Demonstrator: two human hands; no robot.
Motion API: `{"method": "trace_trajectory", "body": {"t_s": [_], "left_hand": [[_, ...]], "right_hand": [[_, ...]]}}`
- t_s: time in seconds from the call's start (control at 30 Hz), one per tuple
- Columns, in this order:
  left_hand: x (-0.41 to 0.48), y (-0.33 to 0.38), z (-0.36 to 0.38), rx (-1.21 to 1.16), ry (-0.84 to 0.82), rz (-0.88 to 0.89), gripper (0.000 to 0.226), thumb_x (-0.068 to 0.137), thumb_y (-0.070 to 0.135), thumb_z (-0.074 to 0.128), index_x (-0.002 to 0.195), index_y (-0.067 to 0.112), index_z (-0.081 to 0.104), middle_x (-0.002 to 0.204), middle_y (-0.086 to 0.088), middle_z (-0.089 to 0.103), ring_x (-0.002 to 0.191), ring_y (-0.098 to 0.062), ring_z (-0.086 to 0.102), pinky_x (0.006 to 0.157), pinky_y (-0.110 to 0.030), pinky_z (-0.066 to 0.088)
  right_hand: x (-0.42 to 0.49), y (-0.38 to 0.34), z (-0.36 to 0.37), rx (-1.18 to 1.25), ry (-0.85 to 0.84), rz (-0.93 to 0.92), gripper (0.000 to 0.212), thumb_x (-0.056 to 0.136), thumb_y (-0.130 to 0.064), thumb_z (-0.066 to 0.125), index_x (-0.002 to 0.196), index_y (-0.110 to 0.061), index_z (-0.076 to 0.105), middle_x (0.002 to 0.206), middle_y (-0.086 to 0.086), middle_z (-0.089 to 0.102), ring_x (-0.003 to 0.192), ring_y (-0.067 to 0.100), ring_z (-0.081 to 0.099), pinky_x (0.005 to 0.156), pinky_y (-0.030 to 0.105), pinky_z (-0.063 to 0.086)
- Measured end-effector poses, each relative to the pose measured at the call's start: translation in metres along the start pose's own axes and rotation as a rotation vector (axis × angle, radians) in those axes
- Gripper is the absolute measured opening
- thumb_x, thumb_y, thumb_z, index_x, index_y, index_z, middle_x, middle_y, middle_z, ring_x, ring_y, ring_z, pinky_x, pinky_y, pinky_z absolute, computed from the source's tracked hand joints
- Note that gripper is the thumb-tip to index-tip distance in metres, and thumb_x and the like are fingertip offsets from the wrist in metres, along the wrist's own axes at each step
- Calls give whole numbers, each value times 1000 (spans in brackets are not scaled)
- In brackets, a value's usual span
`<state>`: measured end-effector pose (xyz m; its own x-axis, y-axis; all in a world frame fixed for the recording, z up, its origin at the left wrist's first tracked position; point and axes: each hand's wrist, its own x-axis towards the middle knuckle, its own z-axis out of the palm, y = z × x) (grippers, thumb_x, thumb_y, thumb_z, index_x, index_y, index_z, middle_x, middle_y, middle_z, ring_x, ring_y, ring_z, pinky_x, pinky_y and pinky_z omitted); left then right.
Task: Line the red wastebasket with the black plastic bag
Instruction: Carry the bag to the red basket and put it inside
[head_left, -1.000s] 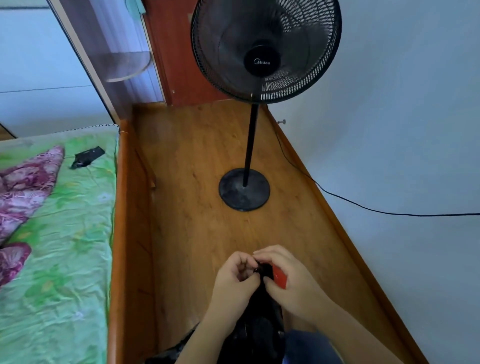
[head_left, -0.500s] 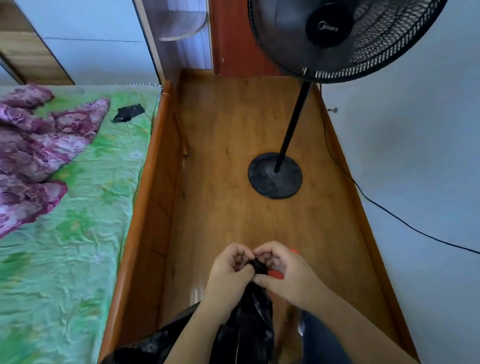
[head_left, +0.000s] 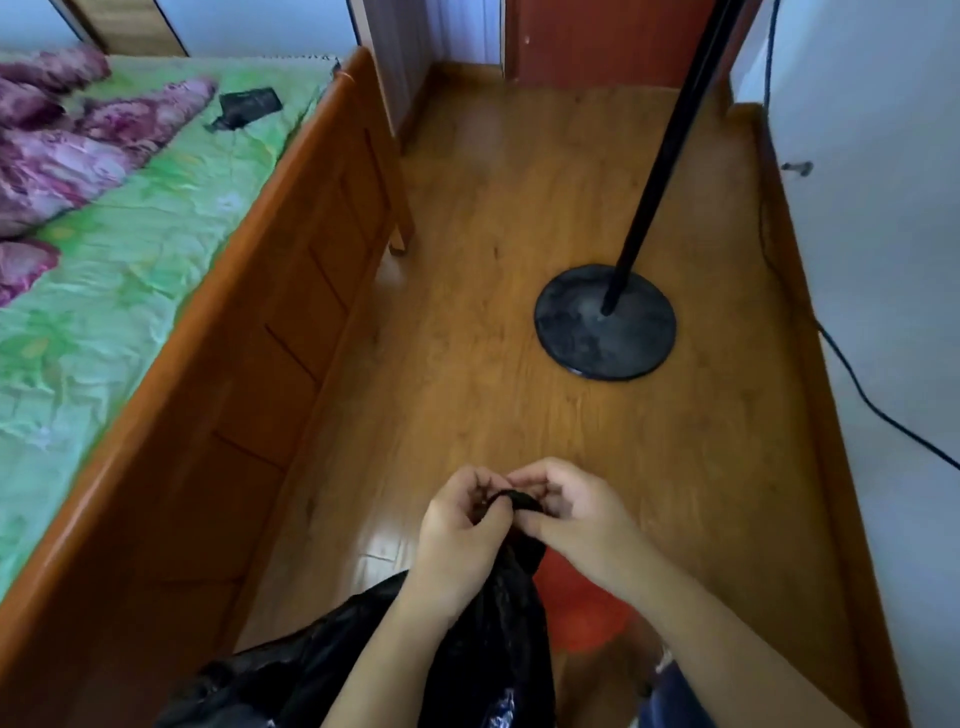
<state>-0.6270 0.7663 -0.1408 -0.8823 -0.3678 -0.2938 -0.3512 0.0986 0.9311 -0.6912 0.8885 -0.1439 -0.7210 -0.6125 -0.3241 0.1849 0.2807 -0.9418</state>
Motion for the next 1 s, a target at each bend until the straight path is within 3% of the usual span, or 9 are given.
{"method": "trace_trajectory", "body": {"t_s": [0.13,0.23,0.33,0.47,0.53,0.63,0.77,0.87,1.0], "left_hand": [[27,-57,40,111,28,85,16,79,20,64,68,21,53,59,7,53,52,-3,48,49,-13,37],[34,-86,61,143,-25,125,23,74,30,69,64,19,51,52,12,47,47,-3,42,44,-14,34],[25,-102,71,185,-90,191,21,77,23,66,65,15,51,50,12,47,45,-3,41,44,-13,31],[-7,-100,78,403,-107,351,17,79,12,61,66,19,53,56,6,52,50,-3,45,46,-15,33],[-32,-98,83,487,-84,396,18,80,12,59,67,23,53,59,7,53,53,-2,47,49,-16,34],[-67,-92,89,511,-55,390,9,80,6,55,75,14,56,68,1,58,61,-9,51,53,-21,38],[-92,-90,97,538,-20,431,14,80,2,53,73,14,54,65,5,54,60,-13,50,51,-16,36],[-94,-85,100,479,-2,487,23,82,3,53,70,23,52,64,7,55,56,-4,50,50,-13,37],[-79,-89,103,396,25,539,27,84,3,51,72,27,53,69,12,59,64,5,54,56,-8,40]], "right_hand": [[17,61,-23,-56,96,-21,16,78,-2,63,82,-18,64,86,13,69,81,20,64,73,31,52],[20,96,-34,-50,156,-44,12,77,-3,61,78,-14,65,82,15,69,75,18,63,70,31,51],[9,120,-36,-18,176,-97,14,78,-1,59,78,-13,64,81,14,69,77,20,65,72,35,52],[-26,134,-34,-16,205,-262,14,78,-2,61,79,-15,65,77,-2,68,74,7,64,69,21,51],[-51,136,-31,-28,194,-342,14,79,-5,63,81,-18,65,81,-3,67,78,7,63,72,22,51],[-88,134,-25,-132,136,-421,17,78,-13,66,91,-23,63,94,-1,65,89,8,61,81,25,50],[-116,141,-28,-341,178,-496,31,76,-21,68,103,-31,56,102,-8,56,94,-7,49,78,3,37],[-123,145,-36,-329,239,-486,33,76,-18,68,93,-40,51,100,-13,55,92,-13,47,73,-1,35],[-109,158,-38,-421,248,-452,36,80,-11,63,74,-42,46,78,-15,54,75,-15,51,63,3,38]]}}
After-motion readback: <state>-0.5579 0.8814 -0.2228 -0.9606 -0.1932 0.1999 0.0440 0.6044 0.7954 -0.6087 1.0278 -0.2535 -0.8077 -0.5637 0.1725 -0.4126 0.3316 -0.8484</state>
